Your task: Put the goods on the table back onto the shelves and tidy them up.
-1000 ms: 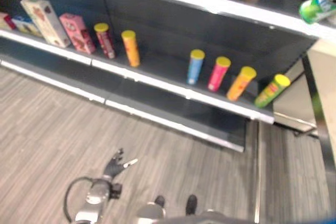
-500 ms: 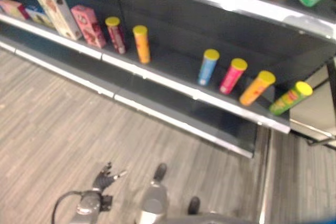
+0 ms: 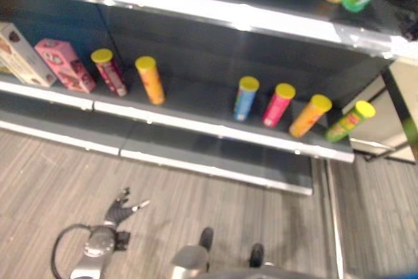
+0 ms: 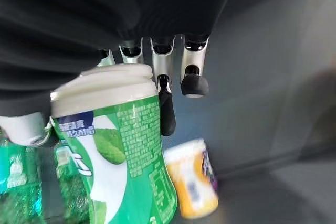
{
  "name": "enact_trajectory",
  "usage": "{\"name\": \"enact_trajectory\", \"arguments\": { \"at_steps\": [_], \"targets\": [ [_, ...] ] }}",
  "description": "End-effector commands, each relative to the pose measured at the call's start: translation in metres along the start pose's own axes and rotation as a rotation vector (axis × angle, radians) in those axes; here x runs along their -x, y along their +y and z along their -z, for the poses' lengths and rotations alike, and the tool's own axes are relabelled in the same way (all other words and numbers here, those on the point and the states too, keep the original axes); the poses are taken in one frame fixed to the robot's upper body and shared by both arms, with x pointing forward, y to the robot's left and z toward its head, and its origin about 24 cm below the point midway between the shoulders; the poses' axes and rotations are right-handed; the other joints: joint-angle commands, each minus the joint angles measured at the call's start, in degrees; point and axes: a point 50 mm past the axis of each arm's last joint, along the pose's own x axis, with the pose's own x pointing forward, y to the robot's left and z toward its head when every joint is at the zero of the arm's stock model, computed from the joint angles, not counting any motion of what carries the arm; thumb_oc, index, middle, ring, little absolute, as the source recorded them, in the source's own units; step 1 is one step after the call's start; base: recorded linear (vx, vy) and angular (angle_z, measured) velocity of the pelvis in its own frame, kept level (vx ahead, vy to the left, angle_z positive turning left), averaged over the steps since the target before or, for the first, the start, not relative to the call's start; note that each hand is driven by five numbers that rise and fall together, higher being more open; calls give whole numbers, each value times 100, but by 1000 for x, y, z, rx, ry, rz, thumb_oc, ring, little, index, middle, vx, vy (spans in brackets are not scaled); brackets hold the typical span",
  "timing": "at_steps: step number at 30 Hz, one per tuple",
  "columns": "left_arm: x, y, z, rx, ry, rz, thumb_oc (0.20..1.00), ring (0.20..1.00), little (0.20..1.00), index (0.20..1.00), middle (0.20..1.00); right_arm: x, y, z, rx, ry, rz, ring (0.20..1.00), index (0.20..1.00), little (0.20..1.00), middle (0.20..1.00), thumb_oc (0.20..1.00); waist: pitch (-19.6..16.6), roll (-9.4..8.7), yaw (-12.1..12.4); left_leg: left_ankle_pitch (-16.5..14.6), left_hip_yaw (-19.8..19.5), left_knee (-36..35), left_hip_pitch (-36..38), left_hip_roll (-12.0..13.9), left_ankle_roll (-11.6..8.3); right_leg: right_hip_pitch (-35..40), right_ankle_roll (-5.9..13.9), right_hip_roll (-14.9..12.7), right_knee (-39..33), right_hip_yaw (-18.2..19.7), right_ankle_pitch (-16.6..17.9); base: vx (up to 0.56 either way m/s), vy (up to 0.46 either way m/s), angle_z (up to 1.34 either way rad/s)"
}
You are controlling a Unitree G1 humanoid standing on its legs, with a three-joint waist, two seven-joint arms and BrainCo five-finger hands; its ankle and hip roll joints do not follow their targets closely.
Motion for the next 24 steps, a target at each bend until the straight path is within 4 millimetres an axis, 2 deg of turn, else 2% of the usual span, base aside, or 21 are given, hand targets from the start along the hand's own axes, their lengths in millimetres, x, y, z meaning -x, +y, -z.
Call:
{"name": "enact_trajectory", "arguments": {
  "at_steps": [1,3,11,16,24],
  "targets": [
    [2,3,-8,4,-64,-4,1000,1000,1000,1000,1000,-5,-34,-4,68,11,55,200,200,200,200,200,-271,-122,176,-702,-231,222,-57,539,-571,-84,183,96,173,-222,-60,68,-68,0],
    [1,-2,-8,7,-63,8,1000,1000,1000,1000,1000,-5,-34,-3,74,18,33,200,200,200,200,200,-286,-188,157,-707,-240,181,-16,587,-606,-6,174,117,133,-252,-85,54,-48,6],
    [2,-6,-6,13,-58,16,1000,1000,1000,1000,1000,-7,-27,4,78,53,8,200,200,200,200,200,-313,-251,199,-721,-227,101,96,647,-638,115,178,138,77,-351,-138,17,-7,4],
    [2,-7,-4,25,-54,13,1000,1000,1000,1000,1000,-8,-21,10,48,82,2,200,200,200,200,200,-295,-258,265,-707,-234,72,84,654,-651,129,177,129,79,-387,-168,1,0,1],
    [2,-12,-2,28,-40,27,1000,1000,1000,1000,1000,-10,-10,7,39,73,-45,200,200,200,200,200,-295,-243,297,-719,-241,56,128,640,-656,208,184,88,76,-451,-194,4,7,5]
  ]
}}
